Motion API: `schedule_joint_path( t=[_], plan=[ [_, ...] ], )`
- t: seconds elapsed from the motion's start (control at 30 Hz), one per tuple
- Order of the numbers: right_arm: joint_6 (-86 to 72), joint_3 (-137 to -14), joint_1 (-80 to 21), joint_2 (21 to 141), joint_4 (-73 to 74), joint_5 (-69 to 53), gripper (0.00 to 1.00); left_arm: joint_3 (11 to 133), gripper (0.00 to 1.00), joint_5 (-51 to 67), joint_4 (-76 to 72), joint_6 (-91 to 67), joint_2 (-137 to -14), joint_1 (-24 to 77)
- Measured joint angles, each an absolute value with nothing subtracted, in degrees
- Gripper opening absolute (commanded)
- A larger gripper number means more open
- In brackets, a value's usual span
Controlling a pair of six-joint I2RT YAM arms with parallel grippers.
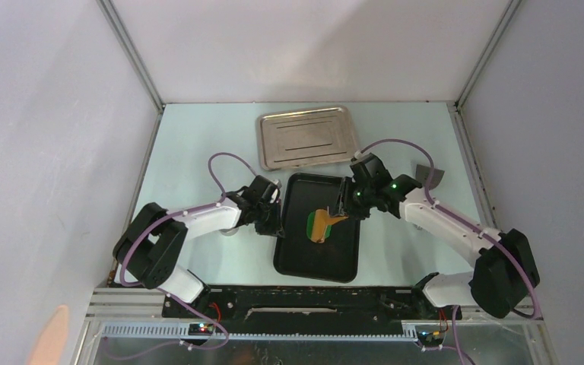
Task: Roll out the dumpling wrappers from the dough
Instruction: Flatten out the dough on the work surface.
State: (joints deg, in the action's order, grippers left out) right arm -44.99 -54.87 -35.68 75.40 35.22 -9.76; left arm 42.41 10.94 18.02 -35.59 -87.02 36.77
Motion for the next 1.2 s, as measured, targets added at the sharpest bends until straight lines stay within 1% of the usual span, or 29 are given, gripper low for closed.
schedule_joint_path(
  t=[0.13,0.4,0.53,0.8,1.0,1.2],
  plan=[
    [-44.51,-54.08,-35.66,77.01,33.67,-9.76,0.0,42.41,0.0,10.92,18.41,-35.35,-86.87,36.77],
    [-45.04,-51.31,-37.12,75.48,30.7,-6.15,0.0,42.41,0.0,10.85,18.96,-34.89,-86.59,36.77],
    [-46.65,-51.66,-38.54,77.89,28.16,-5.06,0.0,42.41,0.0,10.68,19.22,-34.44,-86.54,36.58],
    [-50.46,-52.1,-39.33,84.47,18.06,-6.85,0.0,42.41,0.0,10.66,19.22,-34.2,-86.54,36.56],
    [-50.37,-49.39,-37.34,80.23,19.03,-6.17,0.0,42.52,0.0,11.16,19.11,-33.89,-86.54,36.77],
    [-45.25,-48.38,-34.7,72.93,27.11,-9.3,0.0,42.54,0.0,12.14,20.51,-32.88,-86.54,37.32]
  ],
)
